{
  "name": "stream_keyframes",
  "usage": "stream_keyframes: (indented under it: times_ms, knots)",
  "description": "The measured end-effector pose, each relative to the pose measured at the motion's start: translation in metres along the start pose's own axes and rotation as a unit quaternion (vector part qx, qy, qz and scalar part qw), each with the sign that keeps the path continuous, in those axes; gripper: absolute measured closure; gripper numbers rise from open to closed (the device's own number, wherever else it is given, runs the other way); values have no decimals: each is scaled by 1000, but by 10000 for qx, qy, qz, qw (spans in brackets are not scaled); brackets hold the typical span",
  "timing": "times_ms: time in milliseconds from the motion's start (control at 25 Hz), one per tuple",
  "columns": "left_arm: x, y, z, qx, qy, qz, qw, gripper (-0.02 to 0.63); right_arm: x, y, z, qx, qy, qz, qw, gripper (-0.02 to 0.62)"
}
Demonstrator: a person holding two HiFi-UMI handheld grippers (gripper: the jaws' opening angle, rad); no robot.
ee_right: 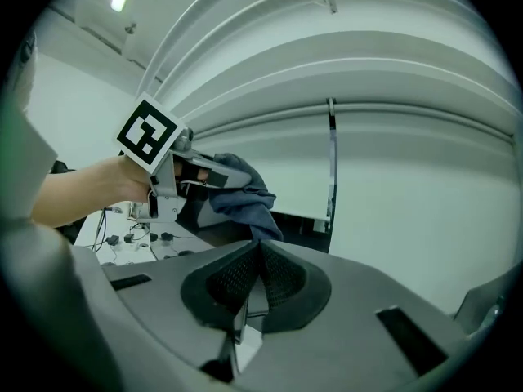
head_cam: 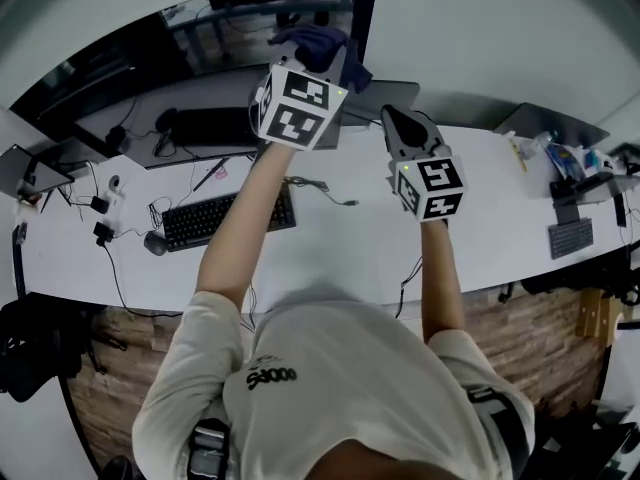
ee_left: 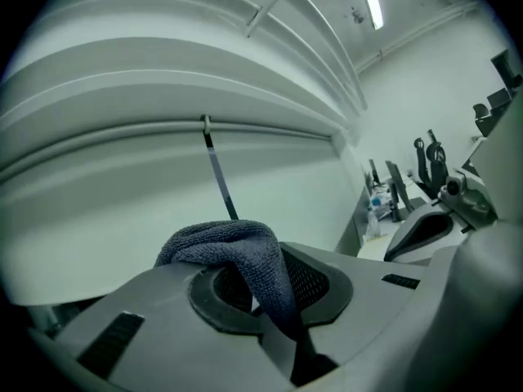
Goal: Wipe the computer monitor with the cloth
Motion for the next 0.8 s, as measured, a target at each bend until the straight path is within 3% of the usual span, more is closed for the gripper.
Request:
stream_keyframes:
  times_ms: [240,480,800]
  knots:
    - [33,23,36,-294,-219,474,9982,538,-18,-24,38,-339,175,-150,9992,595]
    - [70,62,102,-772,112,716,9944,538,-26,-43,78,-718,321,-105,9968,595]
    - [117,114,171,-1015,258,1009,9894,538,-33,-68,123,-917,294,-6,9954,595]
Point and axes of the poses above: the fingertips, and each gripper's own axes: y backward along the fingers, z to its left, x out of its underside, the point moved 3 cm from there along y, backward along the fingers, and after that the axes turned 5 degrees about -y, right-handed, at the moved point
